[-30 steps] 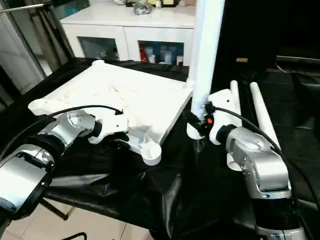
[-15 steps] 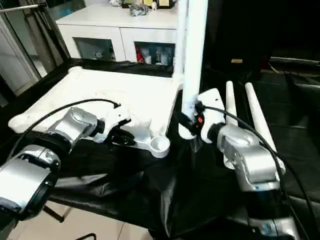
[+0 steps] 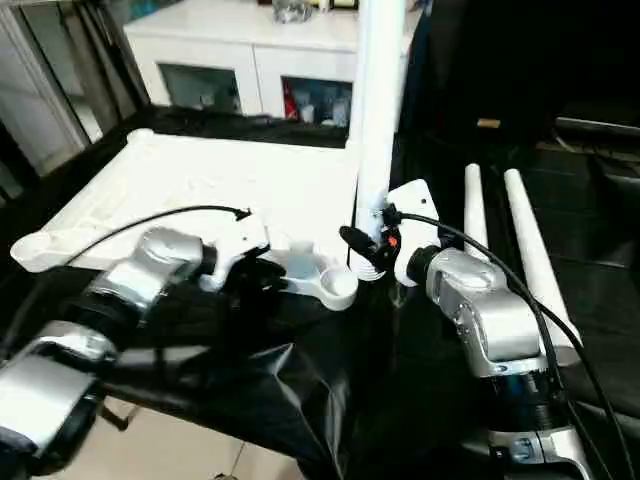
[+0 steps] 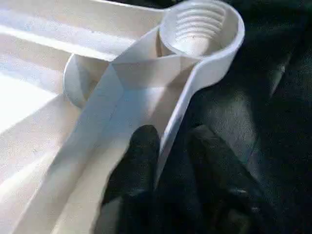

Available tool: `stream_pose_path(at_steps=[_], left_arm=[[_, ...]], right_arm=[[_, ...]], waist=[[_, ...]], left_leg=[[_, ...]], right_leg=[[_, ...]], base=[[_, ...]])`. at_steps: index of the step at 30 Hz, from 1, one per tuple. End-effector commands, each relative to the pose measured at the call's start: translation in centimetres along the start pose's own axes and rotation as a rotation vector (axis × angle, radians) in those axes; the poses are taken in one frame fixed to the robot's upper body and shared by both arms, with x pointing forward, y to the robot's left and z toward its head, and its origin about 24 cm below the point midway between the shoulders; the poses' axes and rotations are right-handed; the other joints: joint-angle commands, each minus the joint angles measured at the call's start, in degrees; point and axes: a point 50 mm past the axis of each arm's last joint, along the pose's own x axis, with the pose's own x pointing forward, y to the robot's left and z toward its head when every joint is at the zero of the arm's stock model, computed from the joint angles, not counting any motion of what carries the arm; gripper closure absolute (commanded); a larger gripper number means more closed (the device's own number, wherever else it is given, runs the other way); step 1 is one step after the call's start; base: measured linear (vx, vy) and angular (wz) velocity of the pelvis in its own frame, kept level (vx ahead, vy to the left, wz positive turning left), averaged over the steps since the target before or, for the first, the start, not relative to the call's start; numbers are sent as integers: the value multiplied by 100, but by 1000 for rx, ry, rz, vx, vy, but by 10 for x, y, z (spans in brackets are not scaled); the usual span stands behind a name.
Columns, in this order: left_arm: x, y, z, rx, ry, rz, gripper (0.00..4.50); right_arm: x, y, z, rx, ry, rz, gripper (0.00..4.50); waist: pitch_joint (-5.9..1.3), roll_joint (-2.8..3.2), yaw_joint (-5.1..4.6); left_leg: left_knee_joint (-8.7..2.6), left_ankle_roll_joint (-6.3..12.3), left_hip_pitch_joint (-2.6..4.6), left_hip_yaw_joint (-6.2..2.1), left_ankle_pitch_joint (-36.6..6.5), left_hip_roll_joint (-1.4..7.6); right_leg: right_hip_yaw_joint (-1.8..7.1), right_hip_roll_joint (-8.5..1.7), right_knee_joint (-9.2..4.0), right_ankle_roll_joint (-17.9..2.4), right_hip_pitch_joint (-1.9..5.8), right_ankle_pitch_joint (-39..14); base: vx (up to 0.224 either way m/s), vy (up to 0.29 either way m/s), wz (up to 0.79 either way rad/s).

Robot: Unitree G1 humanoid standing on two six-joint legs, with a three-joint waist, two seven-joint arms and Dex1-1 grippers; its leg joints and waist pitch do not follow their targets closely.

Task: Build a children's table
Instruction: Rotate table base

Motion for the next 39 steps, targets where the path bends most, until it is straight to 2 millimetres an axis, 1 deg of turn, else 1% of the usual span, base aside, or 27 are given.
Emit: stream_pose_path(at_steps=[1, 2, 3, 4, 5, 6, 7, 9, 11, 12, 15, 17, 20, 24, 26, 28, 29, 30, 31, 32, 33, 34, 35, 36, 37, 38, 39], left_arm=[[-6, 6, 2, 69, 6, 35, 310], [-6, 7, 4, 69, -5, 41, 310], [-6, 9, 5, 67, -25, 41, 310], [-7, 9, 6, 65, -28, 40, 310], [-7, 9, 5, 69, -31, 31, 310], [-7, 8, 5, 73, -32, 24, 310], [-6, 7, 3, 78, -13, 14, 310], [-5, 6, -2, 89, 19, -2, 310], [-3, 4, -9, 92, 56, -4, 310], [-1, 3, -11, 78, 61, 4, 310], [3, 2, -14, 70, 69, 22, 310], [5, 2, -16, 71, 79, 52, 310], [9, 4, -15, 73, 78, 122, 310], [9, 4, -17, 74, 100, 114, 310], [9, 3, -18, 72, 104, 108, 339], [7, 3, -19, 51, 101, 87, 346], [6, 3, -20, 18, 105, 60, 351], [4, 2, -24, -11, 138, 30, 361], [3, 2, -26, -24, 162, 14, 371], [1, 1, -30, -51, 186, -9, 371], [-1, 0, -33, -103, 204, -24, 373], [-3, 1, -35, -164, 215, -20, 378], [-4, 2, -35, -195, 219, -12, 393], [-4, 2, -35, -200, 220, -9, 397], [-5, 3, -36, -236, 227, 13, 398], [-6, 4, -37, -262, 232, 29, 402], [-8, 5, -38, -302, 235, 36, 408]], right_arm=[[-1, -4, 12, -29, -39, 2, 257], [-1, -4, 13, -30, -40, 2, 257], [-2, -4, 13, -32, -42, 5, 257], [-2, -4, 13, -33, -42, 6, 257], [-3, -4, 12, -35, -42, 7, 257], [-3, -4, 12, -36, -42, 8, 257], [-4, -4, 12, -38, -41, 9, 257], [-5, -4, 12, -39, -40, 11, 257], [-7, -4, 11, -41, -38, 11, 257], [-8, -4, 11, -41, -37, 9, 257], [-10, -4, 10, -42, -32, 6, 257], [-11, -4, 10, -44, -30, 5, 257], [-13, -4, 10, -45, -28, 6, 257], [-12, -4, 11, -48, -26, 8, 257], [-13, -4, 11, -49, -26, 8, 257], [-13, -4, 11, -50, -26, 7, 257], [-13, -5, 11, -52, -26, 7, 257], [-13, -5, 11, -52, -26, 8, 257], [-13, -5, 11, -52, -25, 8, 257], [-13, -5, 11, -52, -25, 9, 257], [-12, -5, 11, -51, -24, 12, 257], [-11, -4, 11, -50, -24, 15, 257], [-10, -4, 11, -49, -25, 18, 257], [-10, -4, 11, -49, -25, 19, 257], [-9, -3, 12, -47, -27, 23, 257], [-8, -3, 12, -46, -28, 26, 257], [-6, -2, 13, -34, -33, 32, 257]], waist=[[-493, -78, 42], [-504, -89, 45], [-511, -45, 70], [-507, -63, 67], [-508, -45, 88], [-503, -50, 93], [-494, -12, 103], [-476, -28, 100], [-457, 1, 99], [-451, -9, 105], [-432, -17, 94], [-440, -14, 88], [-449, -24, 75], [-452, -29, 59], [-451, -22, 54], [-449, -26, 51], [-449, -64, 49], [-452, -45, 47], [-455, -44, 44], [-452, -108, 28], [-452, -130, 26], [-448, -110, 28], [-443, -109, 16], [-427, -129, 14], [-426, -124, 16], [-423, -182, 22], [-411, -203, 18]], left_leg=[[-326, 301, 73, -147, -700, 321], [-302, 366, 48, -139, -549, 302], [-278, 510, 38, -138, -344, 314], [-270, 541, 35, -130, -371, 312], [-269, 557, 42, -133, -434, 322], [-272, 562, 43, -132, -469, 328], [-276, 529, 53, -133, -557, 338], [-292, 445, 66, -132, -760, 338], [-305, 315, 85, -132, -940, 338], [-317, 258, 88, -138, -1006, 338], [-330, 188, 103, -138, -1169, 328], [-330, 174, 110, -142, -1151, 328], [-318, 217, 93, -142, -1064, 314], [-309, 273, 85, -142, -1004, 309], [-314, 266, 92, -147, -1034, 319], [-316, 266, 93, -144, -1055, 317], [-319, 272, 90, -141, -1049, 317], [-314, 284, 84, -139, -967, 317], [-311, 291, 81, -141, -941, 318], [-309, 322, 70, -134, -918, 310], [-310, 332, 70, -129, -883, 307], [-303, 363, 58, -131, -802, 300], [-300, 363, 57, -123, -797, 297], [-297, 392, 62, -119, -823, 288], [-294, 399, 68, -117, -840, 284], [-297, 411, 68, -112, -840, 284], [-305, 396, 60, -112, -843, 289]], right_leg=[[314, -554, -356, -1110, 312, -523], [307, -533, -332, -1132, 318, -251], [287, -532, -281, -1257, 300, 237], [283, -532, -283, -1282, 298, 276], [279, -547, -274, -1332, 307, 245], [276, -549, -285, -1339, 304, 193], [277, -552, -293, -1351, 297, 60], [279, -538, -335, -1304, 298, -226], [290, -549, -381, -1214, 301, -594], [289, -550, -391, -1185, 309, -731], [295, -552, -431, -1132, 314, -1006], [298, -543, -432, -1100, 319, -1032], [293, -541, -431, -1099, 329, -961], [288, -535, -435, -1088, 324, -989], [286, -534, -435, -1094, 318, -1014], [288, -538, -437, -1107, 317, -1033], [288, -542, -440, -1108, 321, -1036], [290, -544, -418, -1137, 321, -970], [291, -547, -412, -1153, 322, -920], [290, -551, -415, -1172, 331, -867], [292, -561, -397, -1189, 339, -863], [284, -569, -401, -1191, 339, -917], [286, -565, -397, -1191, 336, -939], [283, -569, -421, -1195, 328, -1108], [283, -570, -438, -1178, 324, -1187], [284, -570, -444, -1154, 326, -1304], [278, -576, -439, -1137, 327, -1426]], base=[[0, 0, 0], [0, 0, 0], [0, 0, 0], [0, 0, 0], [0, 0, 0], [0, 0, 0], [0, 0, 0], [0, 0, 0], [0, 0, 0], [0, 0, 0], [0, 0, 0], [0, 0, 0], [0, 0, 0], [0, 0, 0], [0, 0, 0], [0, 0, 0], [0, 0, 0], [0, 0, 0], [0, 0, 0], [0, 0, 0], [0, 0, 0], [0, 0, 0], [0, 0, 0], [0, 0, 0], [0, 0, 0], [0, 0, 0], [0, 0, 0]])
